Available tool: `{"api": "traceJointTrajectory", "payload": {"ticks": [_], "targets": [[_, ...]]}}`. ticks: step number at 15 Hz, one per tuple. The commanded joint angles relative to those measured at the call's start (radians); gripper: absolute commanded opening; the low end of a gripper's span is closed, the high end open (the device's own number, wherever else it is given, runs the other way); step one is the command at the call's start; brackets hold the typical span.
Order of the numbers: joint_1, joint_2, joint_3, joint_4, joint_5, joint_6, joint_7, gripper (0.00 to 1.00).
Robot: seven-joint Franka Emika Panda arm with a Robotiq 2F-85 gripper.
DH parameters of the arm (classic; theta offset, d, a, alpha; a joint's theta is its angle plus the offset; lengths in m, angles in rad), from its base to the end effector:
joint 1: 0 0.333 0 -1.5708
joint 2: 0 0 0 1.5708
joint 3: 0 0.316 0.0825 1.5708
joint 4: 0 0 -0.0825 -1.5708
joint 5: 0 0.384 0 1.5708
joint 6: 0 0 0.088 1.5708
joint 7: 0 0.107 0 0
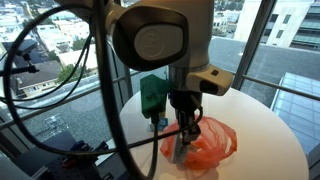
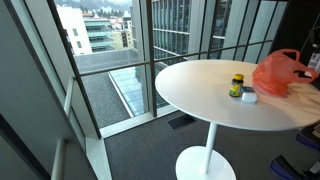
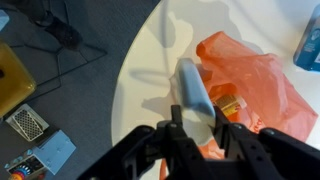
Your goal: Remove the white medicine bottle from the plastic bag and place it on the table
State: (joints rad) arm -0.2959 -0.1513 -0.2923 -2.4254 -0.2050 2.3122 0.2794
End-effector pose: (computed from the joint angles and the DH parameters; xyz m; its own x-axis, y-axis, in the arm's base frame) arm 0.3911 -0.2655 0.3659 0.7465 -0.6630 0.0568 -0.6649 -0.7402 0.1000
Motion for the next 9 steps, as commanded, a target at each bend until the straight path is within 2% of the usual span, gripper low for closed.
{"api": "traceJointTrajectory", "payload": {"ticks": [1, 9], "targets": [[-0.011, -0.057, 0.026, -0.065, -0.037, -0.033, -0.003, 0.10], [0.013, -0.093, 0.073, -0.166, -0.026, -0.020, -0.047, 0.10]]}}
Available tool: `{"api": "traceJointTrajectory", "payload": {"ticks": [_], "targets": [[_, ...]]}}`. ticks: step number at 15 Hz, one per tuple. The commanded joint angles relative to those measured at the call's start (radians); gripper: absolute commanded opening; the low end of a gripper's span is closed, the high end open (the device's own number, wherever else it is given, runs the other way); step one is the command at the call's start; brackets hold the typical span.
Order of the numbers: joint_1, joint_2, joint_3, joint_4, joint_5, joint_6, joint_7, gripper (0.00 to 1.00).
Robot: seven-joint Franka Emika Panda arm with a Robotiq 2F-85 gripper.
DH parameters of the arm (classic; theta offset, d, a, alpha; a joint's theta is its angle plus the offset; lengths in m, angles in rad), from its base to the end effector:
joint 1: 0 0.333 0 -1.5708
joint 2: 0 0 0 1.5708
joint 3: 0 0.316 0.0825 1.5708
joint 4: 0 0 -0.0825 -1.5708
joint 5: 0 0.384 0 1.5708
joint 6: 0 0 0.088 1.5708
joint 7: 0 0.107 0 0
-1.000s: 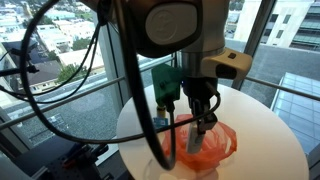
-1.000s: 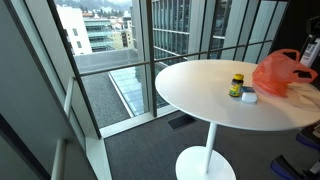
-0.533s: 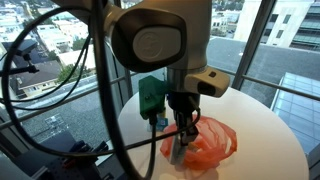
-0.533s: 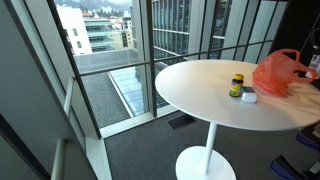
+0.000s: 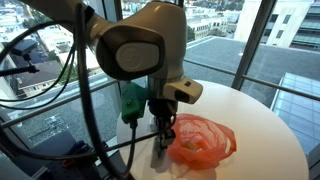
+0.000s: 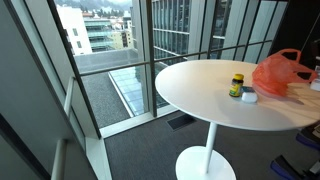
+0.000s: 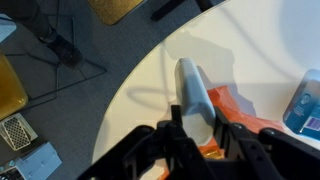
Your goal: Remove the white medicine bottle from the plastic bag and place it on the table
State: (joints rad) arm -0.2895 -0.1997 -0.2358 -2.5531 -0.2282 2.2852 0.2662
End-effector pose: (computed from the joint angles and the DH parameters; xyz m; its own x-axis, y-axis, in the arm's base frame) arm 0.3700 -0.2182 0.3319 0.8058 -0.5904 -0.0457 -0.5811 -0.8032 0.1309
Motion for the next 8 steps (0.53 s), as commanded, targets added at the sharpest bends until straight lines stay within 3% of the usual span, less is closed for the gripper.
{"api": "traceJointTrajectory", "payload": {"ticks": [1, 8], "targets": [[0.012, -0.047, 0.023, -0.047, -0.003, 0.021, -0.035, 0.10], [0.051, -0.015, 0.058, -0.063, 0.012, 0.200, -0.046, 0.10]]}}
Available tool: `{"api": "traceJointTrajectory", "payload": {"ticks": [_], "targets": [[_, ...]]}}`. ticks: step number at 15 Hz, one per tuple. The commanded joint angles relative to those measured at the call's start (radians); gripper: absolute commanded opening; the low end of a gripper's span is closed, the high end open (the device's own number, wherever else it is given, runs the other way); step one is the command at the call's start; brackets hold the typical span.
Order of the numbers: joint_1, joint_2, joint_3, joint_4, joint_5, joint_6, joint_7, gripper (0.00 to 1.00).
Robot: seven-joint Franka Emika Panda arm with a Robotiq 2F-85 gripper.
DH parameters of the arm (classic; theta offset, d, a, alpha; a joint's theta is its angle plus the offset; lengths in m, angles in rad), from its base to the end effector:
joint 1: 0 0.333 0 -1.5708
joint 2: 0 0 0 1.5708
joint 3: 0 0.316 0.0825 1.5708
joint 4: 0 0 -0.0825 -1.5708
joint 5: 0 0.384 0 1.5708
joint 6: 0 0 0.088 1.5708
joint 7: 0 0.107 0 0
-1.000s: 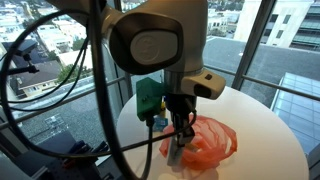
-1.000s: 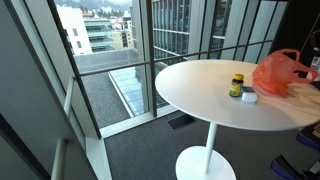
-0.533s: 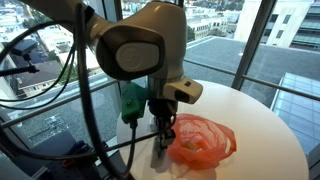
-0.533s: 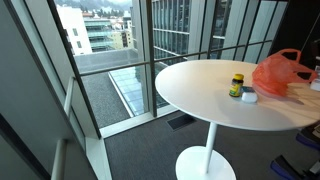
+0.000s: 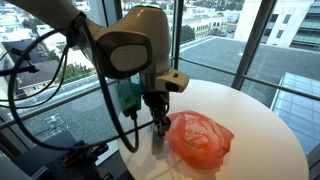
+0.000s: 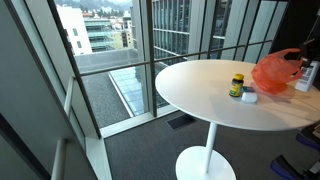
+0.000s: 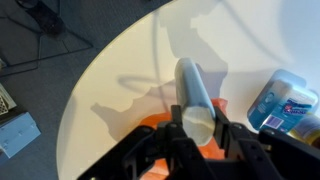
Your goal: Remove the white medicine bottle from the plastic bag and place it on the table
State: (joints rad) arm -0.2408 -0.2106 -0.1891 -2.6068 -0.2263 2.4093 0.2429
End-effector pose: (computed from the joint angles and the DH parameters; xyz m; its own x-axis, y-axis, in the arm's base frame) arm 0.3868 -0.1766 0.3257 0.8774 -0.4789 0.0303 -0.4791 -0.8709 0.1091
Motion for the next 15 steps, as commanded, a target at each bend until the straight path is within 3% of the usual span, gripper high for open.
{"api": "traceJointTrajectory", "payload": {"ticks": [1, 7, 15], "targets": [[0.001, 0.005, 0.013, -0.006, 0.004, 0.109, -0.017, 0.10], [-0.031, 0.095, -0.004, 0.041, 0.003, 0.262, -0.011, 0.10], [-0.056, 0.246, -0.062, 0.159, 0.006, 0.352, 0.003, 0.10]]}}
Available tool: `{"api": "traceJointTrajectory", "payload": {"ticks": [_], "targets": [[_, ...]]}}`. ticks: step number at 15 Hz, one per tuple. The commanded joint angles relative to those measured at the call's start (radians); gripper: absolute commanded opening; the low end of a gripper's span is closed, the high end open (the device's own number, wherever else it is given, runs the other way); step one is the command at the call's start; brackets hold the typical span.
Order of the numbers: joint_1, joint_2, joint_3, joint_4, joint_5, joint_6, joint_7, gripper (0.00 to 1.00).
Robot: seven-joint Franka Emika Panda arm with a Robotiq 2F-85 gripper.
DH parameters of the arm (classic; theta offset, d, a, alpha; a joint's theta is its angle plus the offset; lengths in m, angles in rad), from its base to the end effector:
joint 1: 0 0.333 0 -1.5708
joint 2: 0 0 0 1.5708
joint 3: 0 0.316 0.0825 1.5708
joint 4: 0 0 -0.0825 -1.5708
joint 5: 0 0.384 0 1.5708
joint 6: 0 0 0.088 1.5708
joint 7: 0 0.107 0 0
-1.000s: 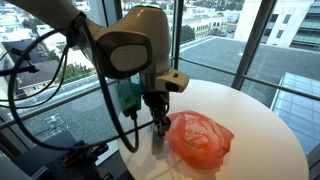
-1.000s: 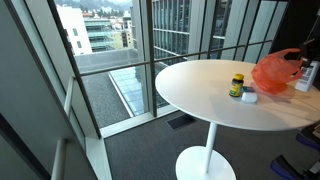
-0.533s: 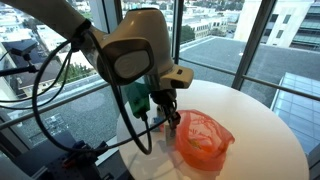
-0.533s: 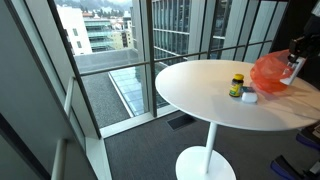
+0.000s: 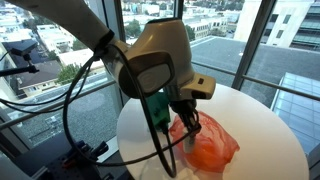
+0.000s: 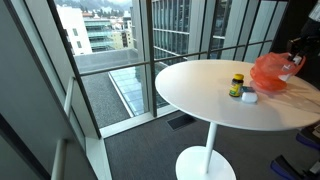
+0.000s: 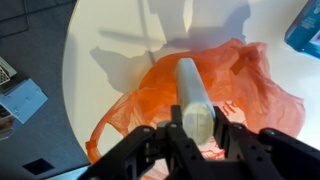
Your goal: Remove the white medicine bottle from the plastic bag and place it on the table
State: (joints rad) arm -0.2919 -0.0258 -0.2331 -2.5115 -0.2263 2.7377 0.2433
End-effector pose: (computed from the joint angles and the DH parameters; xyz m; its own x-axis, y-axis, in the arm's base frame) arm 0.4241 -0.2354 0.3144 0.8169 -0.5148 0.2602 -0.5477 -0.8337 0.0703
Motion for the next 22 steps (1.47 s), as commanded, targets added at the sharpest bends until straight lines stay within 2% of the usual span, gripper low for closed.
{"api": "traceJointTrajectory", "payload": {"ticks": [1, 5, 15, 22], "targets": [[-0.003, 0.079, -0.028, 0.082, 0.005, 0.028, 0.006, 0.10], [0.008, 0.103, -0.056, 0.108, 0.001, 0.019, 0.013, 0.10], [-0.001, 0.034, -0.106, 0.046, -0.059, -0.068, 0.040, 0.10], [-0.009, 0.067, -0.113, 0.015, -0.019, -0.023, 0.004, 0.10]]}}
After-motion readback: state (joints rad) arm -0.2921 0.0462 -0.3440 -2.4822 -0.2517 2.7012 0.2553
